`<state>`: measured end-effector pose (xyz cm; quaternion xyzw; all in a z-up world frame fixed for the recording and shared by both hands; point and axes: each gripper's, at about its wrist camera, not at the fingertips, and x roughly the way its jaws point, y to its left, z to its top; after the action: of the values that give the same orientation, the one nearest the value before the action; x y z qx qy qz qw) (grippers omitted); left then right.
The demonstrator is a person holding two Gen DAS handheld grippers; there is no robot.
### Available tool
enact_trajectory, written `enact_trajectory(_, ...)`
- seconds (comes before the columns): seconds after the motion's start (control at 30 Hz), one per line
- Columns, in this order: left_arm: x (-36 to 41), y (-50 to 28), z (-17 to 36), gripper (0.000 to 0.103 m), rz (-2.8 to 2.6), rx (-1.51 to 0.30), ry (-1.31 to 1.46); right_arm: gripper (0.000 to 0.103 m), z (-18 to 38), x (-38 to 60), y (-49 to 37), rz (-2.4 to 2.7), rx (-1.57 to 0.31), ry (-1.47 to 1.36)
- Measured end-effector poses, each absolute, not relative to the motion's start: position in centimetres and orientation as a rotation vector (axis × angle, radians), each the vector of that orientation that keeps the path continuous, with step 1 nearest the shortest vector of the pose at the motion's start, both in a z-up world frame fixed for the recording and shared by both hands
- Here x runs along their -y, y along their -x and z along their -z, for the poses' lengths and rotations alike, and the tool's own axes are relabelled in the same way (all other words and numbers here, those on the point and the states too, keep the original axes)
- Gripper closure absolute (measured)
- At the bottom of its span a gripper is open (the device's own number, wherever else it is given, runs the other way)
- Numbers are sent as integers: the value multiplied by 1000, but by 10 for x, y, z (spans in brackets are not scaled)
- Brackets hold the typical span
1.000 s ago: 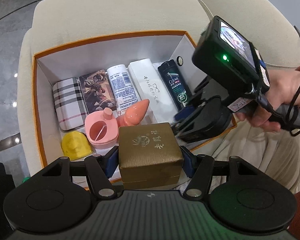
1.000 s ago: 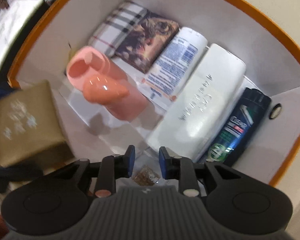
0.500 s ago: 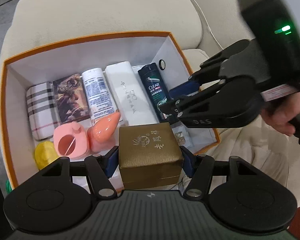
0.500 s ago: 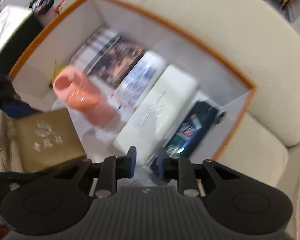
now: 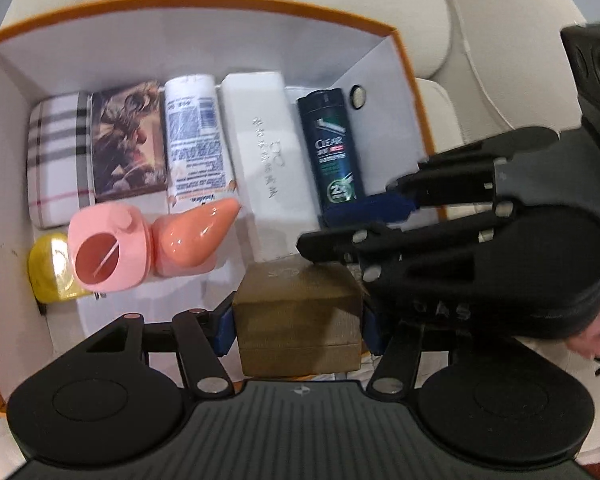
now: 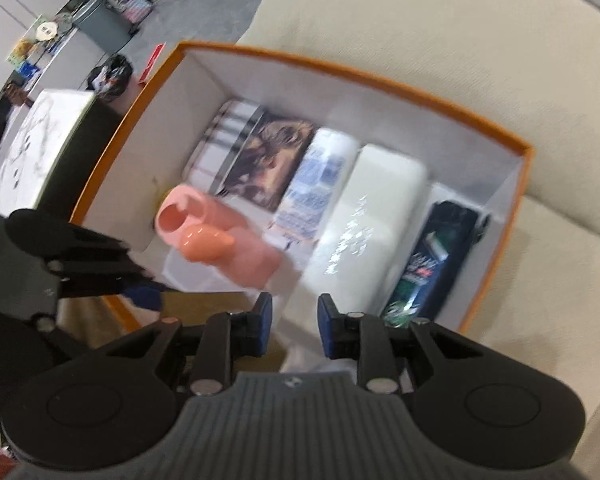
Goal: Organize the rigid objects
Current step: 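Lower the gold box into the box beside the pink cup and open left tool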
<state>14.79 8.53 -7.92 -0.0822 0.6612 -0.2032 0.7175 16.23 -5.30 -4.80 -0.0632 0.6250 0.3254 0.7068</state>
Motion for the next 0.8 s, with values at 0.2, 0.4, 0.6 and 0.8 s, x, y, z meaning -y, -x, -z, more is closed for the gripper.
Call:
enact_trajectory(0.2, -88, -145, 90, 34, 413, -1476, 218, 86, 70, 49, -161, -709, -1462, 155)
enact_trajectory(0.4, -96, -142, 100, 32, 397, -1505, 275, 87, 78, 45, -161, -692, -1474, 203)
enact_trajectory(0.6, -103, -137, 100, 27, 391, -1493, 298, 87, 80, 40, -160, -684, -1454, 263)
enact_trajectory(0.8, -109, -134, 97, 27, 400, -1471, 330, 87, 82, 34, -162, -683, -1442, 322)
